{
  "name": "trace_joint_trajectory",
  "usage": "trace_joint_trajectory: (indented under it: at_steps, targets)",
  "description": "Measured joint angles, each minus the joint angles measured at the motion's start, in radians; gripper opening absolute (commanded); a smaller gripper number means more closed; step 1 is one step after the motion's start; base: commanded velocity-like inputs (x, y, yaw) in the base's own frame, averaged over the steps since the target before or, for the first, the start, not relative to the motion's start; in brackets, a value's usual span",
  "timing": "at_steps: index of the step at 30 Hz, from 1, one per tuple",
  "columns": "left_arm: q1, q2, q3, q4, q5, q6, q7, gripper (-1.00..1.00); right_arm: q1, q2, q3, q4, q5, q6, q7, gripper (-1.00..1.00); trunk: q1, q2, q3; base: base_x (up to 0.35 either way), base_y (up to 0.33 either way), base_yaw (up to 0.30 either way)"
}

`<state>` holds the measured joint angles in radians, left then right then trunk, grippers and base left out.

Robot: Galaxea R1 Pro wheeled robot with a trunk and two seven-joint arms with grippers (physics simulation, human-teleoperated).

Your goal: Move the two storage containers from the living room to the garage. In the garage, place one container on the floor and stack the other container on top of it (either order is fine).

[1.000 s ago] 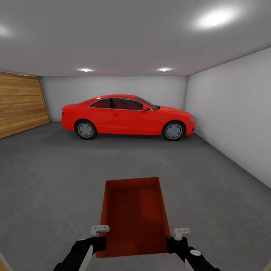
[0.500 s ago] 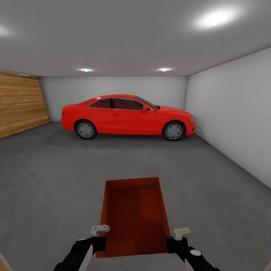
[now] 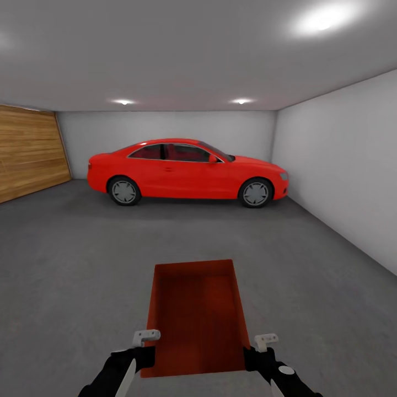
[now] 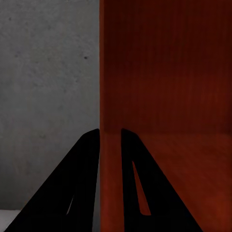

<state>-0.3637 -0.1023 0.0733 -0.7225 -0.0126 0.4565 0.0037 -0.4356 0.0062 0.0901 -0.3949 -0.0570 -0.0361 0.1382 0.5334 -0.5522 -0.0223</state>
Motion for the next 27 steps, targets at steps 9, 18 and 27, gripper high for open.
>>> trace_joint_trajectory:
  at_steps: [9, 18, 27]
  targets:
    - [0.0, 0.0, 0.001, 0.0, 0.0, 0.0, 0.0, -1.0, 0.0, 0.0, 0.0, 0.0, 0.0, 0.0, -0.001, -1.0, 0.001, 0.0, 0.0, 0.047, 0.0, 0.0]
    - [0.0, 0.001, -0.002, 0.001, 0.001, -0.001, 0.0, -1.0, 0.0, 0.0, 0.001, 0.0, 0.0, 0.0, -0.001, -1.0, 0.001, 0.0, 0.0, 0.008, 0.057, 0.0]
    - [0.0, 0.0, -0.001, 0.001, 0.0, -0.001, 0.0, -1.0, 0.0, 0.0, 0.0, 0.0, 0.0, 0.0, 0.0, -1.0, 0.001, 0.0, 0.0, 0.001, 0.004, 0.0]
